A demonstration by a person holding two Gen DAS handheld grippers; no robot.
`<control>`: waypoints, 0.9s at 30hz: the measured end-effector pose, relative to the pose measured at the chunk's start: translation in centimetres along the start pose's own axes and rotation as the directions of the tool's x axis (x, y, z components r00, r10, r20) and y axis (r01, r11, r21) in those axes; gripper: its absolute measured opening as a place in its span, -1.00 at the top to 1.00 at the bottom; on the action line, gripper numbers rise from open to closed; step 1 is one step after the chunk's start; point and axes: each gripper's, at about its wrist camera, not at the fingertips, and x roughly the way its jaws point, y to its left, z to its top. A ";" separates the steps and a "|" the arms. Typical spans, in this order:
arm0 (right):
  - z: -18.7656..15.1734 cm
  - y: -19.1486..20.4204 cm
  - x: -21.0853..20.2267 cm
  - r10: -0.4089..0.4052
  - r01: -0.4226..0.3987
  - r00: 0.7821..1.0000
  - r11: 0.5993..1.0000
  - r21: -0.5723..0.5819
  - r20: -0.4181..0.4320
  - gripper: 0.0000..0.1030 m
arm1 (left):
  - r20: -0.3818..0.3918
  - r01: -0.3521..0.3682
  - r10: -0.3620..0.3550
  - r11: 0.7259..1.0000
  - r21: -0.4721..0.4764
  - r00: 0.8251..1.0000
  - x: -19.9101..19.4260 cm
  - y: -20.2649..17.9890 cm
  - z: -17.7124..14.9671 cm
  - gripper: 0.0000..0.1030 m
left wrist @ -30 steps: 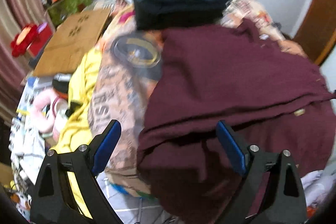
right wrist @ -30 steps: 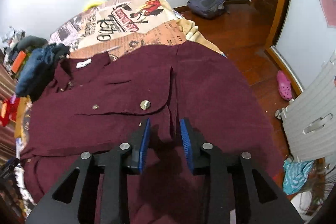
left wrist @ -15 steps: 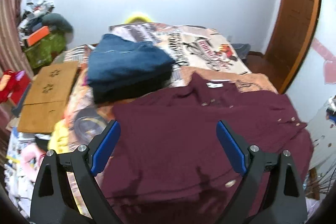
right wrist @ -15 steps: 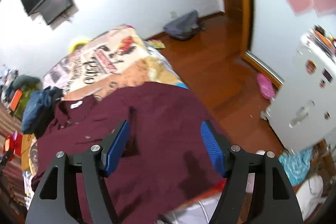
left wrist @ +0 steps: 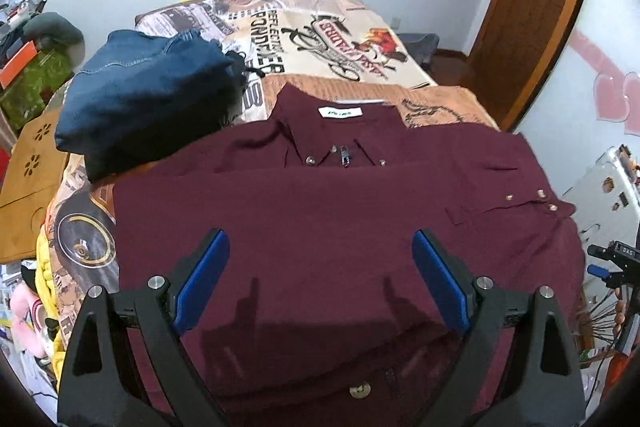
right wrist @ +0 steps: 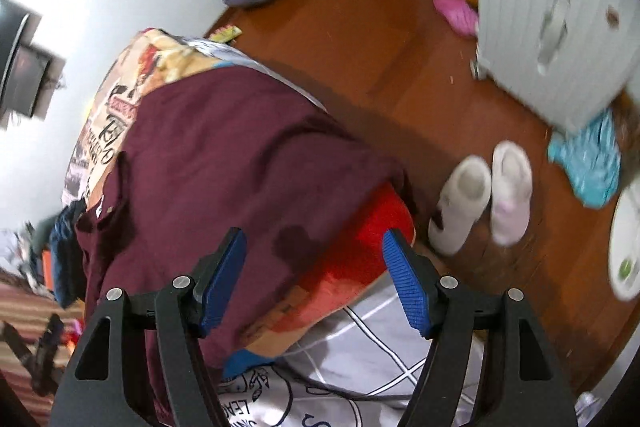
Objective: Fold large clothes
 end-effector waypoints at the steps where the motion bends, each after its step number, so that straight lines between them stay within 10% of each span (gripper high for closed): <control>1: 0.2 -0.5 0.4 0.016 -0.016 1.000 1.000 0.018 -0.004 -0.30 | -0.006 0.002 -0.003 1.000 -0.014 1.000 0.3 0.1 0.0 -0.80; 12: 2.4 -0.5 1.6 0.104 -0.109 0.992 0.991 0.077 0.064 -0.29 | -0.070 0.015 -0.024 0.991 -0.134 0.997 2.4 2.4 -0.5 -0.80; 20: 2.9 -1.0 1.9 0.063 -0.082 0.990 0.985 0.154 0.128 0.81 | -0.029 -0.002 -0.003 0.987 -0.159 1.000 1.8 3.4 -1.0 -0.80; 27: 3.8 6.3 -3.5 0.165 -0.156 0.958 0.986 -0.055 0.234 0.84 | 0.021 -0.008 0.011 0.991 -0.136 1.000 0.3 3.8 -1.2 -0.80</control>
